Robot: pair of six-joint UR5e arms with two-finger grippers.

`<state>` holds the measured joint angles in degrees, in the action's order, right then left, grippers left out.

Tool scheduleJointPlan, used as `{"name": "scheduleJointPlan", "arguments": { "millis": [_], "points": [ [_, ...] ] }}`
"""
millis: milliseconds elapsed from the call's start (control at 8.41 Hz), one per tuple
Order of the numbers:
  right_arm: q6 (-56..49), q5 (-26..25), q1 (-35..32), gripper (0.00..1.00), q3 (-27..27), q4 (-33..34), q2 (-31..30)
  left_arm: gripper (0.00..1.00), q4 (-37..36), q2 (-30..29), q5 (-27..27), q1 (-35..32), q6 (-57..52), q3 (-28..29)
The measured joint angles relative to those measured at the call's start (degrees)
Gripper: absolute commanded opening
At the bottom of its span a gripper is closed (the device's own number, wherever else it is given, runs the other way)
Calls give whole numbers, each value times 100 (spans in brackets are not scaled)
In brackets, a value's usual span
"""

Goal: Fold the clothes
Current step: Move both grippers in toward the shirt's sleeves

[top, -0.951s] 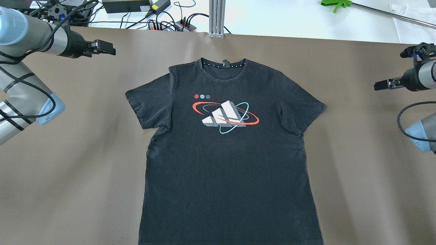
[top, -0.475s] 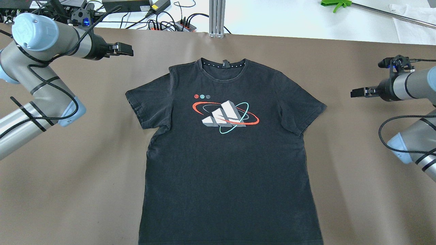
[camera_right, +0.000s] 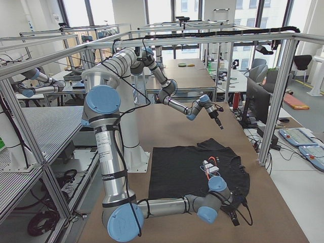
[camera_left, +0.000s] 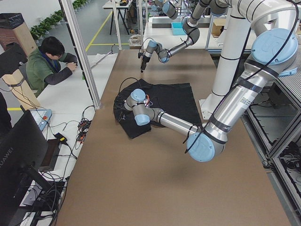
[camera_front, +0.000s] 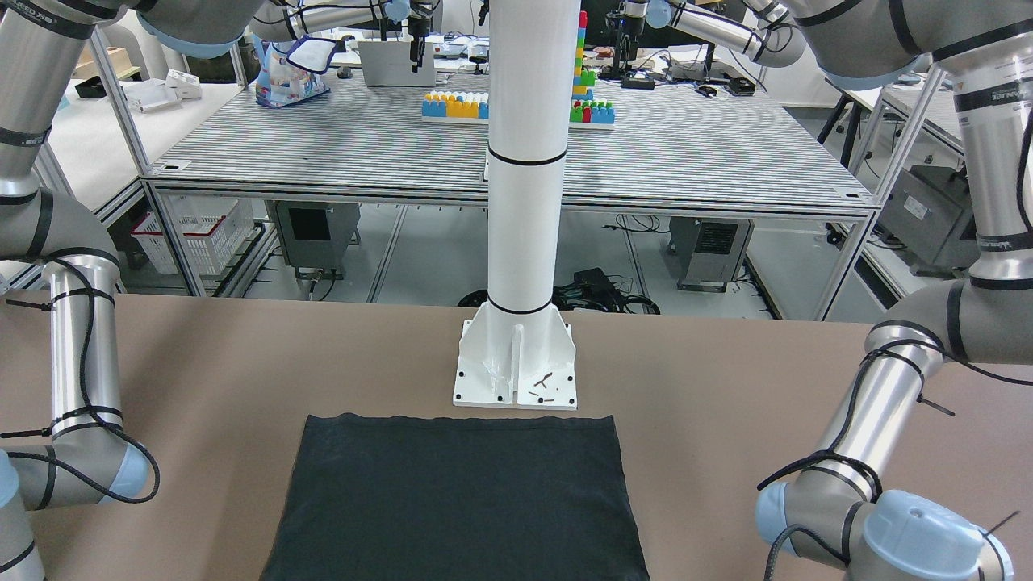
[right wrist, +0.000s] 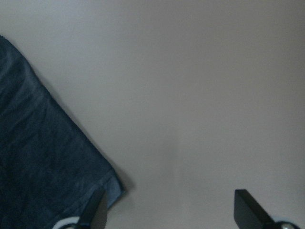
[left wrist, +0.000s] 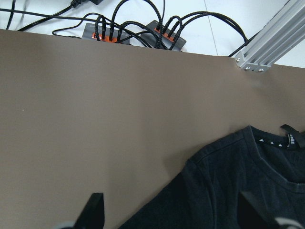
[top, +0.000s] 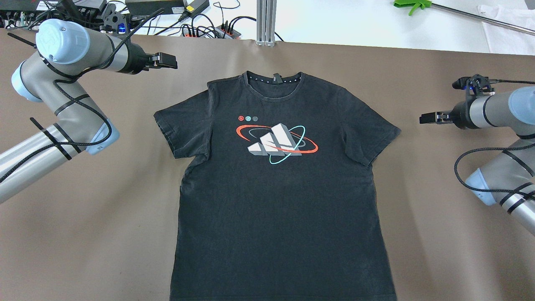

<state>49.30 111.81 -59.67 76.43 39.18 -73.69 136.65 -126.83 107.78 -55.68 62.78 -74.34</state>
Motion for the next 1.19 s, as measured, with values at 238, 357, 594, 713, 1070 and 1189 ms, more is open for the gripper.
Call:
{"name": "scheduleJointPlan", "arguments": {
  "millis": [238,357,594,713,1070,1189],
  "points": [
    [285,-340,259,94,-133,-147,101,100,1,-22,-2,10,20,5],
    [344,-439,353,94,-175,-183,128,100,2,-23,-2,12,22,7],
    [411,-615,527,94,-274,-244,218,100,8,-21,-3,13,23,7],
    [444,-659,573,94,-381,-261,304,100,9,-19,-3,13,20,11],
    [481,-769,675,56,-638,-379,440,100,10,-18,-3,14,15,15],
    [497,-781,698,30,-660,-394,447,100,6,-18,-3,13,15,16]
  ]
}}
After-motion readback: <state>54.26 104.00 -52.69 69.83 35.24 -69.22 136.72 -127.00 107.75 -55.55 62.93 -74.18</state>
